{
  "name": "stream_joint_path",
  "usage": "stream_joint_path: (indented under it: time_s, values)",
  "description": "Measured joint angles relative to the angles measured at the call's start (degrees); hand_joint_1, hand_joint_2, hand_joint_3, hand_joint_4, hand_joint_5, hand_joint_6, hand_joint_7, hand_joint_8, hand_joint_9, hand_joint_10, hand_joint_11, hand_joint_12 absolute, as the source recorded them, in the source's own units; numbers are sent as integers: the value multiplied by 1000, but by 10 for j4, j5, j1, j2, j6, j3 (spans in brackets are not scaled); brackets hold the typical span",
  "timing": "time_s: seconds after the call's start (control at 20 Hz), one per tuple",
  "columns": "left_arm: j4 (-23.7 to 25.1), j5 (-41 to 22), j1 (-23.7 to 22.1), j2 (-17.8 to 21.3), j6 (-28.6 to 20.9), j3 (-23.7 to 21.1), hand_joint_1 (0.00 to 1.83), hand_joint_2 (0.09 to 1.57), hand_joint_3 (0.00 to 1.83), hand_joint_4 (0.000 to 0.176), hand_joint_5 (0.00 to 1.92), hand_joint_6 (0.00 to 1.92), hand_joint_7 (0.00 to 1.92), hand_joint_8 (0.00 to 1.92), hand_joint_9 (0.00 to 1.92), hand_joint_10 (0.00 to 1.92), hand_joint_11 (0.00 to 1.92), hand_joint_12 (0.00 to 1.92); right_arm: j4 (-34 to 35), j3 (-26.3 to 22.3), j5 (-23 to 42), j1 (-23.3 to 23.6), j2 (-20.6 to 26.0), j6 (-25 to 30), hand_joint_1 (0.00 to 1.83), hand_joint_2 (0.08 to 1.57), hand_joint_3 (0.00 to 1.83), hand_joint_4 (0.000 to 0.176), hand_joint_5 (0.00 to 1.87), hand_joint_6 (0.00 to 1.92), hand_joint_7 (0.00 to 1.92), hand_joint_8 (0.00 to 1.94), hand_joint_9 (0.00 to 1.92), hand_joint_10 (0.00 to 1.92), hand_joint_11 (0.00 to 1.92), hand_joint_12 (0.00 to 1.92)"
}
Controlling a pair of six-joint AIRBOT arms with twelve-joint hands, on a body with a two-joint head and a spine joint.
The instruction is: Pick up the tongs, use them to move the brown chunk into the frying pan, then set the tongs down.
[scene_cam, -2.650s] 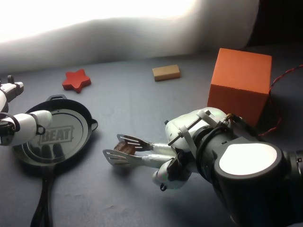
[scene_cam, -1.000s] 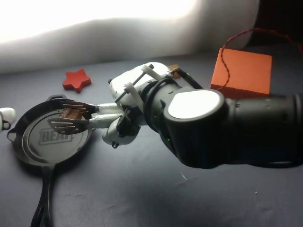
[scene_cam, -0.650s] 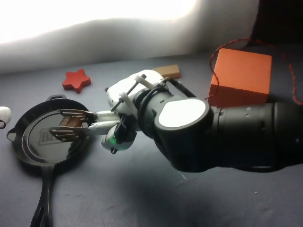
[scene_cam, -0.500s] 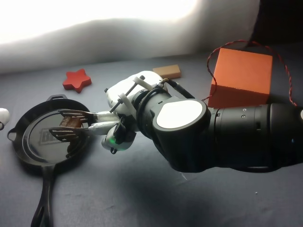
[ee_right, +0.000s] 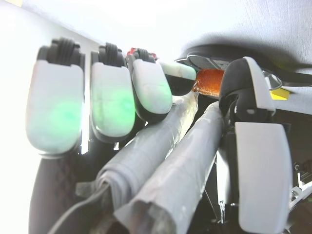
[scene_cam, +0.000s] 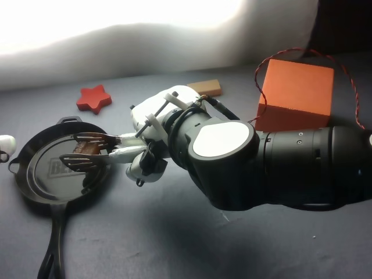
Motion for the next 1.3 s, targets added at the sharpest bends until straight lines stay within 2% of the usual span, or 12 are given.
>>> stream_joint_path:
  time_s: [0.05, 0.2, 0.3, 0.35, 0.4, 0.7, 0.75, 0.8, 1.05, 1.1, 1.15, 1.3]
  values:
    - [0, 0, -2, 0, 0, 0, 9, 1299, 2, 18, 175, 2, 192, 2, 178, 3, 0, 546, -2, 0, 0, -1, 0, 0, 984, 1356, 0, 0, 647, 1547, 1119, 1463, 1151, 1805, 1012, 1921]
    - [0, 0, -2, 0, 1, 0, 14, 1291, 0, 26, 189, 3, 207, 2, 191, 4, 0, 619, 0, 0, 1, -1, 0, -1, 1003, 1345, 0, 0, 614, 1568, 1012, 1264, 976, 1608, 841, 1921]
    - [0, 0, -2, 0, 3, 0, 0, 1296, 1, 18, 176, 5, 184, 4, 170, 7, 0, 548, 0, 0, 1, -1, 1, -3, 1017, 1332, 0, 0, 627, 1538, 965, 1117, 899, 1449, 739, 1876]
    - [0, 0, -2, 0, 3, 0, 20, 1293, 0, 21, 182, 6, 188, 5, 173, 7, 0, 543, 0, 0, 1, -1, 1, -3, 1133, 1278, 0, 0, 655, 1394, 855, 1370, 847, 1465, 701, 1873]
    - [0, 0, -2, 0, 5, 0, 22, 1292, 0, 23, 183, 5, 196, 5, 182, 8, 0, 563, 0, 0, 1, -1, 1, -3, 1155, 1267, 0, 0, 661, 1369, 830, 1424, 831, 1467, 686, 1867]
    - [0, 0, -6, 0, 7, 0, 33, 1296, 1, 22, 187, 6, 200, 1, 181, 2, 0, 545, 2, 0, 2, 3, 5, 1, 1141, 1274, 0, 0, 622, 1441, 801, 1424, 729, 1464, 628, 1881]
    - [0, 0, -6, 0, 7, 0, 40, 1300, 1, 21, 173, 2, 188, 0, 169, 1, 0, 519, 3, 0, 4, 8, 7, 2, 1035, 1323, 7, 0, 604, 1538, 761, 1218, 707, 1414, 613, 1826]
    - [0, 0, -6, 0, 7, 0, 35, 1303, 2, 22, 172, 2, 189, 1, 170, 2, 0, 521, 0, 0, 4, 14, 8, 2, 997, 1349, 10, 0, 573, 1594, 741, 1153, 696, 1387, 595, 1787]
    - [-3, 1, -14, 0, 11, 0, 8, 1300, 1, 29, 162, 2, 189, 0, 175, 2, 0, 524, -3, -2, 8, 24, 17, 2, 937, 1401, 2, 0, 500, 1686, 675, 994, 624, 1246, 489, 1757]
    - [-1, 2, -18, 0, 14, 0, 11, 1298, 0, 28, 159, 1, 195, 2, 181, 3, 0, 545, -3, -9, 6, 24, 22, 0, 708, 1407, 4, 0, 437, 1265, 654, 966, 587, 1220, 441, 1746]
    - [-2, 2, -21, -1, 16, 0, 1, 1296, 0, 26, 166, 3, 197, 2, 185, 4, 0, 552, -2, -17, 3, 24, 30, -5, 655, 1398, 0, 0, 447, 1091, 646, 942, 565, 1203, 403, 1745]
    - [7, 15, -27, -5, 16, 0, 0, 1300, 1, 24, 181, 3, 197, 2, 183, 4, 0, 559, 1, -81, -2, 28, 81, -7, 626, 1391, 0, 0, 474, 992, 659, 907, 570, 1182, 395, 1719]
